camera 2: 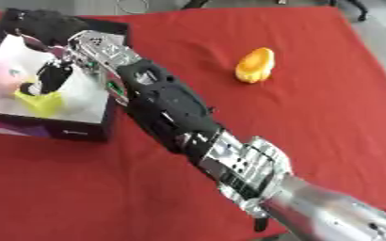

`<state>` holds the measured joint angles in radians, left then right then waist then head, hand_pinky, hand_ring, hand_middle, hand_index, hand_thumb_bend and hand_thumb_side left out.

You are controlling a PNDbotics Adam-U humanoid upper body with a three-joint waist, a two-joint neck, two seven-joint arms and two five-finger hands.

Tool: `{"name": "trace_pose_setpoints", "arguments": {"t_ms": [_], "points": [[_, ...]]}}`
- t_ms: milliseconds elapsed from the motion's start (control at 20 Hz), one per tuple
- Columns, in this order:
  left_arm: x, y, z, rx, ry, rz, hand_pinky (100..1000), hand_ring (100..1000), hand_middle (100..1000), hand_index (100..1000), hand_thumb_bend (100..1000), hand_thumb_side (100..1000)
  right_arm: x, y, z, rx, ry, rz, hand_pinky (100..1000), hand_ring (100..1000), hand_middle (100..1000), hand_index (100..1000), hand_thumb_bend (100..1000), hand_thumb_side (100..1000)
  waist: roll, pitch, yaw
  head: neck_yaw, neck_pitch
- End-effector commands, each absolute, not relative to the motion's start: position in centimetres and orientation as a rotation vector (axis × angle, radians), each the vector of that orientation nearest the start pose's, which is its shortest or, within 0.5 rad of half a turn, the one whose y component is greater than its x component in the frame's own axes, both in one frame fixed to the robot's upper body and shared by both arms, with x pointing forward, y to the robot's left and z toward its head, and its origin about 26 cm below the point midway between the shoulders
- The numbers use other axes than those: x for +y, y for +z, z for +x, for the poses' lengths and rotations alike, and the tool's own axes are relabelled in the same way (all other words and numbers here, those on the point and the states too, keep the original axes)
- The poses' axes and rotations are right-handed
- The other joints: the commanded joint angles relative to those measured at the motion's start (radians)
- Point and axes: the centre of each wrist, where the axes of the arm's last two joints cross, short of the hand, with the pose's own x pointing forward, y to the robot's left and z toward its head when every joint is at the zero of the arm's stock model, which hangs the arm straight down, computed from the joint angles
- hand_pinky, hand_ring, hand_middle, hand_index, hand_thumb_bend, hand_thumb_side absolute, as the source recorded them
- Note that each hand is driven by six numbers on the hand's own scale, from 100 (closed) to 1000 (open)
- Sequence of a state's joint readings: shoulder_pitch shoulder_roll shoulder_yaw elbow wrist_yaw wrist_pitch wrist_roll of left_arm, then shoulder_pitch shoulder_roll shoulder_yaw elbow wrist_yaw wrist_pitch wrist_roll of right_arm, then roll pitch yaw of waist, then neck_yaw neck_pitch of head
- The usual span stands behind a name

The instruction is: Pick up objects on the table and place them in the box.

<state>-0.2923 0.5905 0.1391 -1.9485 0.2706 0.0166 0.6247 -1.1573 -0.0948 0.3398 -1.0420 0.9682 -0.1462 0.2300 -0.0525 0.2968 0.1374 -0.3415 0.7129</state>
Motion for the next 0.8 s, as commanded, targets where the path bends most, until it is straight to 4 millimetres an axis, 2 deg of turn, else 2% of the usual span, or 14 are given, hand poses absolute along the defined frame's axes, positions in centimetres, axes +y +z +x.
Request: {"name": "trace_pose_setpoints", "arguments": {"t_ms": [50,250,550,650,800], "points": [[33.9,24.5,29.5,-2.301,0.350,0.569,835,697,745,818,827,578,-6.4,29.2,44.3,2.680,-2.051,1.102,871,839,840,878,486,317,0.015,-0.020,-0.001,0.002,-0.012],[34.1,24.3,29.4,-2.294,0.376,0.586,835,698,746,819,830,575,-8.5,33.0,43.0,2.798,-1.919,1.062,899,873,872,894,530,339,0.015,-0.026,-0.010,0.009,-0.009],[34.5,23.7,29.3,-2.265,0.365,0.609,834,694,744,817,836,572,-14.5,38.7,40.1,2.983,-1.754,0.965,910,874,874,896,528,301,0.013,-0.035,-0.038,0.033,-0.001],[34.6,23.6,29.3,-2.258,0.358,0.615,834,694,744,817,836,572,-16.7,39.9,39.1,3.003,-1.739,0.973,909,873,874,895,527,304,0.012,-0.038,-0.048,0.042,0.004],[34.8,23.3,29.2,-2.248,0.346,0.626,834,693,743,817,839,572,-20.5,40.6,38.1,3.006,-1.766,1.055,905,868,868,890,517,322,0.008,-0.040,-0.065,0.057,0.009]]}}
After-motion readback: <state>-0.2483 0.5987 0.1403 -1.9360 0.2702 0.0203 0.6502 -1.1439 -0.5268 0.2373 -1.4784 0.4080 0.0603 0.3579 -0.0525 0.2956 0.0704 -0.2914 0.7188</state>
